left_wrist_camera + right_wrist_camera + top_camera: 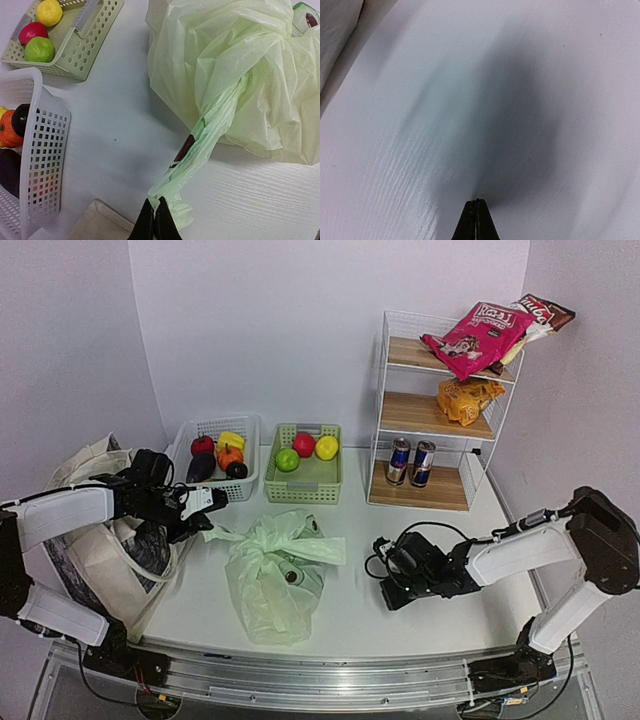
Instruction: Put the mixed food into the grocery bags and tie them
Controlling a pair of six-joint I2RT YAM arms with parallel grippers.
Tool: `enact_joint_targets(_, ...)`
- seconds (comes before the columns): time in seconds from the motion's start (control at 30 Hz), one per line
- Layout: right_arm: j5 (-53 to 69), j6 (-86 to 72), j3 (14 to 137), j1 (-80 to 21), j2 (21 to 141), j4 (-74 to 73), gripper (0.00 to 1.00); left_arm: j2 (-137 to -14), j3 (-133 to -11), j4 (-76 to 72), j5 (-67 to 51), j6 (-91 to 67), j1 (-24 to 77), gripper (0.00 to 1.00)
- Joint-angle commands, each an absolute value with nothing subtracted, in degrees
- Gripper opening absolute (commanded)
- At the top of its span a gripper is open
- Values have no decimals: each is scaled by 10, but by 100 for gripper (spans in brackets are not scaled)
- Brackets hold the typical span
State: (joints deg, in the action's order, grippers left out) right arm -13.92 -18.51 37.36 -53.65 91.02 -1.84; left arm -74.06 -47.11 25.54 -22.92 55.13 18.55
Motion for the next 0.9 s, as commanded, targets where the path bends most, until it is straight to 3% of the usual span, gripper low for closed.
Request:
enact_joint_targets(0.0, -85, -127, 420, -533, 859, -50, 6, -723, -475, 276, -261, 549, 182, 0)
enact_joint_targets(0.17, 21, -133, 455, -533, 823, 6, 69, -721, -481, 279, -281, 539, 183, 0)
enact_joint_targets(0.23, 43, -158, 453, -532, 815, 51, 82, -720, -482, 279, -282, 536, 184, 0)
enact_joint_targets(0.53, 114, -196, 420, -497, 797, 150, 89, -704, -480, 282, -310, 532, 183, 0)
enact_joint_targets(0.87, 271, -242, 560, -472, 979, 161, 87, -701, -487, 279, -324, 518, 183, 0)
